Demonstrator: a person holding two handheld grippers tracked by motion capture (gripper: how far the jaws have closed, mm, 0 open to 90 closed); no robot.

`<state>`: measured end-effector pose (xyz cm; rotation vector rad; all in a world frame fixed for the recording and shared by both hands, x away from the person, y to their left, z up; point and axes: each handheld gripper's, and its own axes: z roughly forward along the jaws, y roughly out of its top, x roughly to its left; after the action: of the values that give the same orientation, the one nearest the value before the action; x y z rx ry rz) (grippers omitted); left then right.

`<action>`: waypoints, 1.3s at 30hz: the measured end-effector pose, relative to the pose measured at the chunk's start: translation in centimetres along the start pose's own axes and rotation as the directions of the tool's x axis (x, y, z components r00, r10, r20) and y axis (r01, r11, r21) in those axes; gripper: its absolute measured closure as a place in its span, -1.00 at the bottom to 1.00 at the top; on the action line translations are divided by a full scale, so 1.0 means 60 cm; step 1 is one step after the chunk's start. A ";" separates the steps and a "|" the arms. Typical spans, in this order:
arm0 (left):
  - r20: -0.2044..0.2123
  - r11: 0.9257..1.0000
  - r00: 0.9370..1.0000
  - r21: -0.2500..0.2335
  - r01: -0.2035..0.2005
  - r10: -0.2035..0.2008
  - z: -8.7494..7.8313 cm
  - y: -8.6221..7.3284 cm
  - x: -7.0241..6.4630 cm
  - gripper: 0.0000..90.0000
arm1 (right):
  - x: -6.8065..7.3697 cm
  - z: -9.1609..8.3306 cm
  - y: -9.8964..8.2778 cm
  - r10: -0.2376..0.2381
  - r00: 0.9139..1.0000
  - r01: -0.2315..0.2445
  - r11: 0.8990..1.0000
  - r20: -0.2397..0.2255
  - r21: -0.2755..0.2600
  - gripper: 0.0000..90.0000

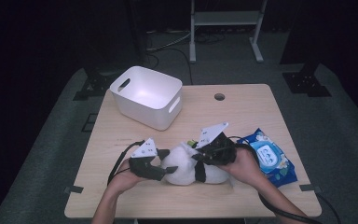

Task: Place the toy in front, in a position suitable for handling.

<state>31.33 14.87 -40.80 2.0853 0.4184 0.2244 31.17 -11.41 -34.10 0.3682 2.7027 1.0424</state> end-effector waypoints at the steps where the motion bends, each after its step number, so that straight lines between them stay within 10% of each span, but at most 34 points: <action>1: -0.001 1.000 1.000 0.004 -0.003 0.003 0.000 0.000 0.001 -0.28 | 0.000 -0.006 -0.003 -0.001 1.000 0.001 1.000 0.000 -0.003 0.81; 12: -0.021 1.000 1.000 -0.005 0.014 -0.014 -0.001 0.003 0.001 -0.33 | -0.010 -0.068 -0.060 0.069 0.996 -0.069 0.998 0.053 0.003 0.81; 39: -0.096 1.000 0.995 -0.012 -0.024 0.022 -0.021 -0.003 0.007 -0.59 | -0.070 -0.012 -0.067 0.173 0.977 -0.171 0.985 0.124 -0.022 0.84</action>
<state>31.30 16.12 -40.29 2.0726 0.4491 0.3409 34.30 -16.02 -35.85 0.6533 2.5886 1.0395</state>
